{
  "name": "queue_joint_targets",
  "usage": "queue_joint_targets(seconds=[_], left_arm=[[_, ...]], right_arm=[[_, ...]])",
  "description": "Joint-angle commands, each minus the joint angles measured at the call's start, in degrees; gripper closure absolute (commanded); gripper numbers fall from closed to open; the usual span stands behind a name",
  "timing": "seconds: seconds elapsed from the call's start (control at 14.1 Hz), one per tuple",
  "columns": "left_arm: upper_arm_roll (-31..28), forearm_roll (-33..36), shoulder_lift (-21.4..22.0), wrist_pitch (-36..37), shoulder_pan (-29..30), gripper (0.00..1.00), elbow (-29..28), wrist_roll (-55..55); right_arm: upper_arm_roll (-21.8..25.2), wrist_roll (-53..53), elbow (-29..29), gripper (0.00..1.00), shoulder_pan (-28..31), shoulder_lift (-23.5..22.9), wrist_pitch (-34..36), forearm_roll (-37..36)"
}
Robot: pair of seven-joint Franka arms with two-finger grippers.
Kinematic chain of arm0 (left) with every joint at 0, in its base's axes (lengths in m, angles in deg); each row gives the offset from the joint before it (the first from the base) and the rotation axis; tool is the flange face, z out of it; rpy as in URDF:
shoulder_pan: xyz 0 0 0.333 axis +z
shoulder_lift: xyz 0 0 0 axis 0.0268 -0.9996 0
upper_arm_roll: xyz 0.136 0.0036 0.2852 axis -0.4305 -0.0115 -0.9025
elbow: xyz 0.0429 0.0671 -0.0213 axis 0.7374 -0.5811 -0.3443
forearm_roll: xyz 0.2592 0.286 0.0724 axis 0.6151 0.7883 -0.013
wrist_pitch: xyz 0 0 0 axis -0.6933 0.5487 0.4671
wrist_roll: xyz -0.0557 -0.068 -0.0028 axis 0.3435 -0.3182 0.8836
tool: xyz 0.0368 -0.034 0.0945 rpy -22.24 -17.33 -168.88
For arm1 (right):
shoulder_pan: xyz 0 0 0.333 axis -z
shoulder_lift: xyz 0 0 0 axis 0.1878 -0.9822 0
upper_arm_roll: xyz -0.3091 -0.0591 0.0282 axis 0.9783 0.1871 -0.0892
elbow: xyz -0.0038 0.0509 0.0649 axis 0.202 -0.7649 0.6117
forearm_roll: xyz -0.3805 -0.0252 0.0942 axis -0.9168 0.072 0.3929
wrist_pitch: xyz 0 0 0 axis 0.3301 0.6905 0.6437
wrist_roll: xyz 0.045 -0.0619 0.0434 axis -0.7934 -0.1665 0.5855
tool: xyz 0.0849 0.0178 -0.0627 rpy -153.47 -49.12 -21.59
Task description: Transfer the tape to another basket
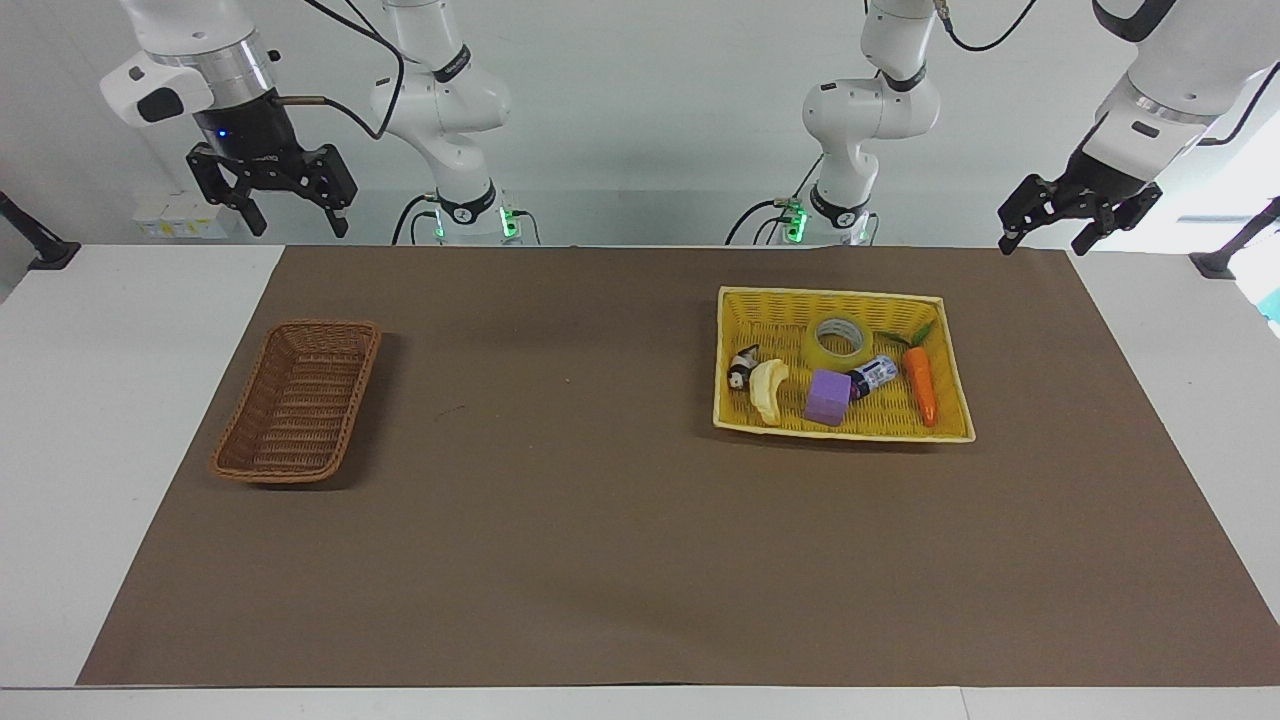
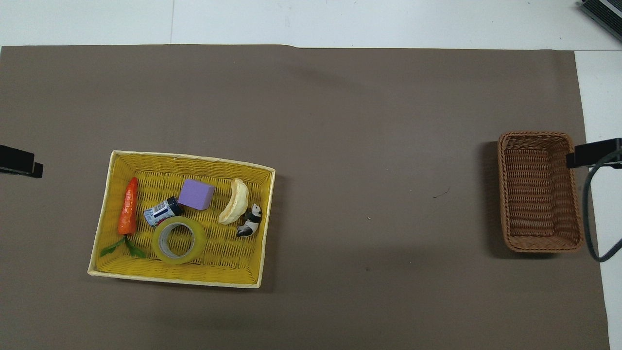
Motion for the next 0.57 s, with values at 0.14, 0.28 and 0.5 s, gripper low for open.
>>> queue_joint_targets(seconds=[0.14,0.28,0.5], left_arm=[[0.1,0.8,1.1,1.1,0.1,0.00,-0.9,0.5],[0.1,0.8,1.2,1.1,0.1,0.00,-1.1,0.5],[0.1,0.8,1.4,1.8,0.1,0.00,-1.2,0.5]], right_arm=[[-0.1,-0.1,0.5,0.00,0.2,0.3,1.4,-0.2],[-0.1,-0.1,0.5,0.00,0.2,0.3,1.4,-0.2],[-0.1,-0.1,0.5,0.00,0.2,0.3,1.4,-0.2]])
